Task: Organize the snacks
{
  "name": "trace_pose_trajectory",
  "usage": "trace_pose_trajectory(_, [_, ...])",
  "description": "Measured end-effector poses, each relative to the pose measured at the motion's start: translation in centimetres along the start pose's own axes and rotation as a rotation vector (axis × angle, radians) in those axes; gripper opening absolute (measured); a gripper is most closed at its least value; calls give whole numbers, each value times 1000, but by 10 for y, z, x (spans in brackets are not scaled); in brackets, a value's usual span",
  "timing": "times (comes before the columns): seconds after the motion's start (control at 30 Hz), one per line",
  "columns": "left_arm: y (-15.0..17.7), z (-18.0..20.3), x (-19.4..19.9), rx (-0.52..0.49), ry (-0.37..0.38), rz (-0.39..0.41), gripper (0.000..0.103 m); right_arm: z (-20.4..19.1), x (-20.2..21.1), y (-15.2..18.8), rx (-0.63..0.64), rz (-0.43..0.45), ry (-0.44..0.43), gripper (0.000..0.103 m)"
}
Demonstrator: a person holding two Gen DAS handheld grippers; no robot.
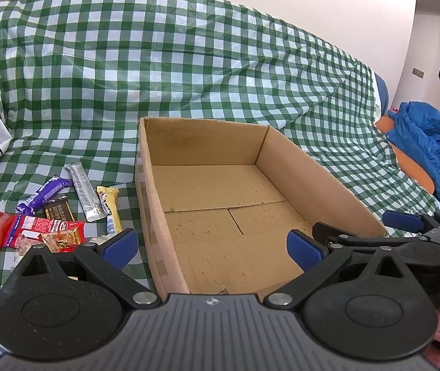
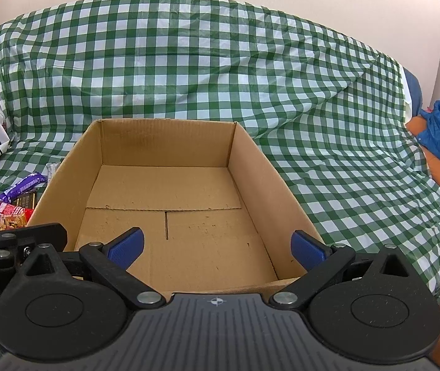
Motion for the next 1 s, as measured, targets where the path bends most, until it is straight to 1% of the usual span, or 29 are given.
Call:
trace_pose_trajectory(0.03, [0,-2,1,1,2,1,98,0,0,0,2,-2,-2,101])
trace_pose_trajectory(0.07, [-1,-6,2,3,6,-1,89,1,1,1,3,-2,0,100])
trace_pose_trajectory(0.1, [-1,-8,4,7,16,2,82,1,1,0,8,-4,6,100])
trace_pose_trajectory(0.17, [-2,-18,7,31,48,-30,40,0,1,-1,22,-15,16,97])
trace_pose_trajectory(0.2, [-3,-26,8,59,73,-52,33,0,0,-3,37,-25,28,96])
trace_pose_trajectory(0.23, [-5,-35,9,98,93,-85,23,-2,1,-4,33,-21,22,95])
trace_pose_trajectory(0.27, [-8,-47,9,132,103,-105,21,-5,1,-5,32,-19,17,92])
trace_pose_trajectory(0.3, [-11,-59,8,175,114,-159,21,-7,2,-6,34,-21,8,89])
trace_pose_trajectory(0.33, [-14,-72,5,202,122,-214,21,-12,4,-7,35,-23,-6,79])
trace_pose_trajectory(0.37, [-18,-87,2,209,124,-242,21,-17,6,-8,32,-20,-30,66])
trace_pose_trajectory(0.4, [-18,-102,-1,233,129,-298,21,-22,7,-9,45,-30,-42,62])
trace_pose_trajectory(0.43, [-19,-117,-4,233,125,-320,21,-28,10,-9,46,-27,-67,57])
trace_pose_trajectory(0.47, [-22,-131,-6,208,107,-305,21,-34,12,-10,51,-20,-89,56])
trace_pose_trajectory(0.53, [-17,-163,-11,187,70,-298,22,-51,17,-12,101,-6,-126,55])
trace_pose_trajectory(0.6, [-2,-194,-15,206,26,-273,22,-72,24,-11,161,18,-189,55])
trace_pose_trajectory(0.63, [9,-212,-17,288,15,-273,22,-83,26,-11,212,50,-198,55])
trace_pose_trajectory(0.67, [15,-226,-16,367,18,-292,22,-94,30,-9,244,61,-233,55])
trace_pose_trajectory(0.7, [15,-238,-13,418,20,-289,22,-105,34,-8,274,84,-261,55])
trace_pose_trajectory(0.73, [14,-249,-9,455,11,-283,25,-114,38,-5,301,76,-294,55])
trace_pose_trajectory(0.77, [15,-256,-8,494,9,-277,31,-127,37,-3,348,82,-315,55])
trace_pose_trajectory(0.8, [18,-263,-9,534,19,-274,36,-137,36,-1,382,77,-340,55])
trace_pose_trajectory(0.83, [21,-266,-12,571,39,-272,44,-149,41,1,398,91,-359,55])
trace_pose_trajectory(0.87, [26,-268,-18,593,62,-266,51,-160,40,4,423,81,-379,55])
trace_pose_trajectory(0.9, [28,-268,-21,588,66,-283,54,-170,46,7,427,81,-401,55])
trace_pose_trajectory(0.93, [29,-266,-21,564,54,-309,58,-179,48,10,449,80,-410,56])
trace_pose_trajectory(0.97, [31,-264,-25,544,48,-325,62,-194,41,17,502,87,-394,58])
trace_pose_trajectory(1.0, [35,-263,-28,524,43,-332,66,-204,41,23,525,93,-385,58])
Point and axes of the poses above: each gripper's, at about its wrist camera, not at the fingertips, and x roughly against the way its jaws point, z to its right, y to its underside, the point moved 8 cm from there along -x, roughly the way its jaws point, and after that the axes turned 5 degrees about -x, right-handed, at the moved point
